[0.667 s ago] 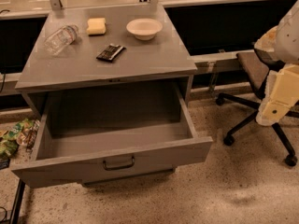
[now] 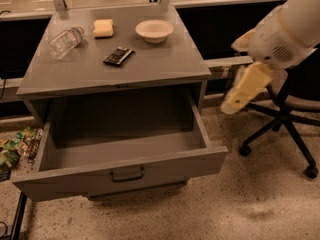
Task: Place rxbar chocolate into top drawer
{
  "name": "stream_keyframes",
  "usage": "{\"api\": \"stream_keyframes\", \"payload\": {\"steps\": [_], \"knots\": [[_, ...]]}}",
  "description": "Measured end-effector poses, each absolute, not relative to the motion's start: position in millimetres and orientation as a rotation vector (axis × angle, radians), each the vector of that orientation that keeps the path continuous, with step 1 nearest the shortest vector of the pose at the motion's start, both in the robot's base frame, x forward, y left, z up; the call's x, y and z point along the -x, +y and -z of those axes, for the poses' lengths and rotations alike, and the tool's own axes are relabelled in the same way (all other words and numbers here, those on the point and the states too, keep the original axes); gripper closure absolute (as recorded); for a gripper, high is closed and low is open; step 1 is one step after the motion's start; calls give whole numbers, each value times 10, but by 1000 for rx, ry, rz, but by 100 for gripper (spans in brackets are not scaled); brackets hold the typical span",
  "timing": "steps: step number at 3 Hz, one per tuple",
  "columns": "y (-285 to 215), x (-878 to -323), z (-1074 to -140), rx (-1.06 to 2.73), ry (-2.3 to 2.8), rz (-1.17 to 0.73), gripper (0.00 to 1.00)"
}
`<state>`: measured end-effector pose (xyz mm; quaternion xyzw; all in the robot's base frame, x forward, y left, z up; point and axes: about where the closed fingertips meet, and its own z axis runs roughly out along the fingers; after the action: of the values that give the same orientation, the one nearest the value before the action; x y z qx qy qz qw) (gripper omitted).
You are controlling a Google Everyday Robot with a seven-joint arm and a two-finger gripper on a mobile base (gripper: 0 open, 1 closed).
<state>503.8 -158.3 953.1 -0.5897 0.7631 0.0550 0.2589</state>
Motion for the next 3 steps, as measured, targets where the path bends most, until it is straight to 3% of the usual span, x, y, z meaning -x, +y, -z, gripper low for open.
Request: {"api": "stream_keyframes", "payload": {"steps": [1,2,3], "knots": [[-999,-5638,-9110,1479,1905,-434,0],[-674,-6229,-9290,1340,1797,-502,0],[-642,-6321,-9368,1319,1779,-497,0]]}}
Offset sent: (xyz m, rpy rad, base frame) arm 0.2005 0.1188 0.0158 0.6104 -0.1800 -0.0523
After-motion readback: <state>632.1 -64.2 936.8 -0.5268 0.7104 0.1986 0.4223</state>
